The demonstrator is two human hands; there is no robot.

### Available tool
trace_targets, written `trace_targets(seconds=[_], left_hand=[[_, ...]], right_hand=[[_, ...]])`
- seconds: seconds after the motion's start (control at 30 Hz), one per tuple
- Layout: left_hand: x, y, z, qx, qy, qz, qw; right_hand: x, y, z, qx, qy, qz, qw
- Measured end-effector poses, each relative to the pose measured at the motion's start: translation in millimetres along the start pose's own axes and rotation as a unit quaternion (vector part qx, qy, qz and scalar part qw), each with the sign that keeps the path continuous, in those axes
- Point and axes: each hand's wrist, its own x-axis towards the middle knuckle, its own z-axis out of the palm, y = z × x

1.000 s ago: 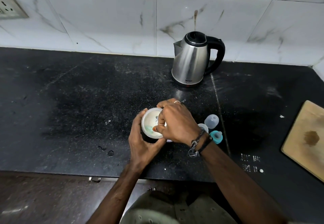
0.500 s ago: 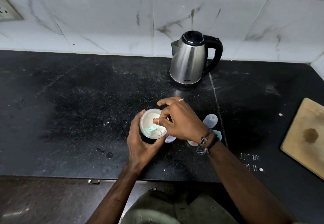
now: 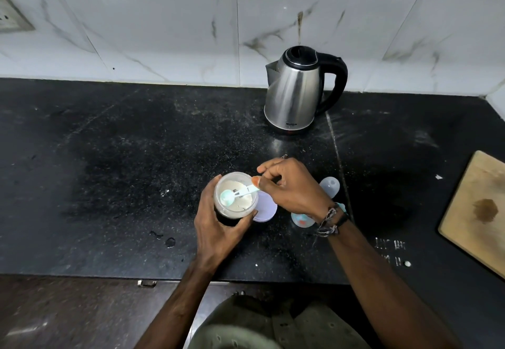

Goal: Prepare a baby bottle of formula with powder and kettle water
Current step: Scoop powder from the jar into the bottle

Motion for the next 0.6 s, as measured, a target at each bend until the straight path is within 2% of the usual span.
trace_targets(seconds=[0.33, 0.6], left_hand=[[-2.2, -15.9, -4.1, 0.000, 0.003, -0.037, 0.999], [-6.8, -17.8, -11.5, 0.012, 0.003, -0.060, 0.998]], right_hand=[[-1.4, 3.5, 5.1, 0.059, 0.034, -0.005, 0.998], [-4.6, 3.4, 11.6, 0.121, 0.040, 0.050, 0.991]])
